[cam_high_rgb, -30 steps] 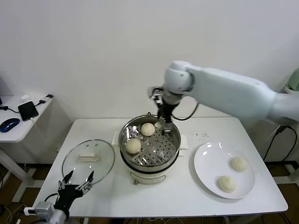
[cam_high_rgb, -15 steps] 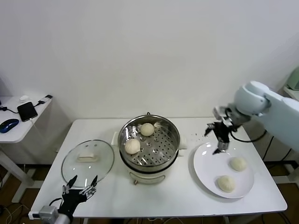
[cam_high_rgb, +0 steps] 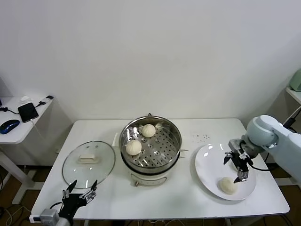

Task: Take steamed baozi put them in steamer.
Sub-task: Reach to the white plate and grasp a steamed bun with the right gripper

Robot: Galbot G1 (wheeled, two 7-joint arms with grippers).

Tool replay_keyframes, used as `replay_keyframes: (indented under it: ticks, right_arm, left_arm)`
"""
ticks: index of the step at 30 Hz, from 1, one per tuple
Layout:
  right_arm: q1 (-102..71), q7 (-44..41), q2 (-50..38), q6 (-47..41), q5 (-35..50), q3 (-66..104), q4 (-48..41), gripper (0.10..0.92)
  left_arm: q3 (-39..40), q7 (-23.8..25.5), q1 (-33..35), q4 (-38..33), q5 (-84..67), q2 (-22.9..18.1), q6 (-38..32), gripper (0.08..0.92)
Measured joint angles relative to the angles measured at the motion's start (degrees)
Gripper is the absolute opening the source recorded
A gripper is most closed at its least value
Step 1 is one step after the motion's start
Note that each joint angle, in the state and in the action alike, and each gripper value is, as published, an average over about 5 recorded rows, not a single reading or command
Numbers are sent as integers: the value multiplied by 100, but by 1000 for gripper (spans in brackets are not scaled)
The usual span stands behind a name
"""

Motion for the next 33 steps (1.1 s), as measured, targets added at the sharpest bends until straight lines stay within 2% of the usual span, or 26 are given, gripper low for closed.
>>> replay_keyframes:
  ticks: [17, 33]
  right_arm:
    - [-655, 158, 310, 242, -533, 388, -412, 823]
    - [-924, 530, 536, 95, -579, 463, -706, 823]
  left_arm:
    - [-4, 51, -90, 170, -11, 30, -40, 823]
    - [-24, 56, -111, 274, -16, 61, -40, 823]
